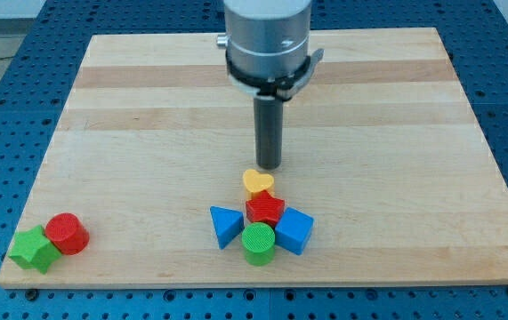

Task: Move the yellow hexagon into the group of blocks at the bottom center of the board

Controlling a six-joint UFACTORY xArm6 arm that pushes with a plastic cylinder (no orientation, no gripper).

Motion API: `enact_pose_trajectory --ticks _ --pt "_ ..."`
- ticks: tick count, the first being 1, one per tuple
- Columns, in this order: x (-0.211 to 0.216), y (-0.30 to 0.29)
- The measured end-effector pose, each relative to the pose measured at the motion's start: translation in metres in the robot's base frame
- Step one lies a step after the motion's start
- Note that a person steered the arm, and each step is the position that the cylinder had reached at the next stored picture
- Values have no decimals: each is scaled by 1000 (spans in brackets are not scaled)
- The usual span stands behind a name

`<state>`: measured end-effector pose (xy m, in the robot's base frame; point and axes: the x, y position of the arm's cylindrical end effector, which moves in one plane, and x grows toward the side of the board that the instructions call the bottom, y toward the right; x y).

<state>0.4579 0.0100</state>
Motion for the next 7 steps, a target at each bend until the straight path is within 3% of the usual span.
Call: enact_pose_trajectory --ticks 2,3,4,7 --pt "-99 63" --pt "-156 63" --pt "-186 47" --pt "-160 2"
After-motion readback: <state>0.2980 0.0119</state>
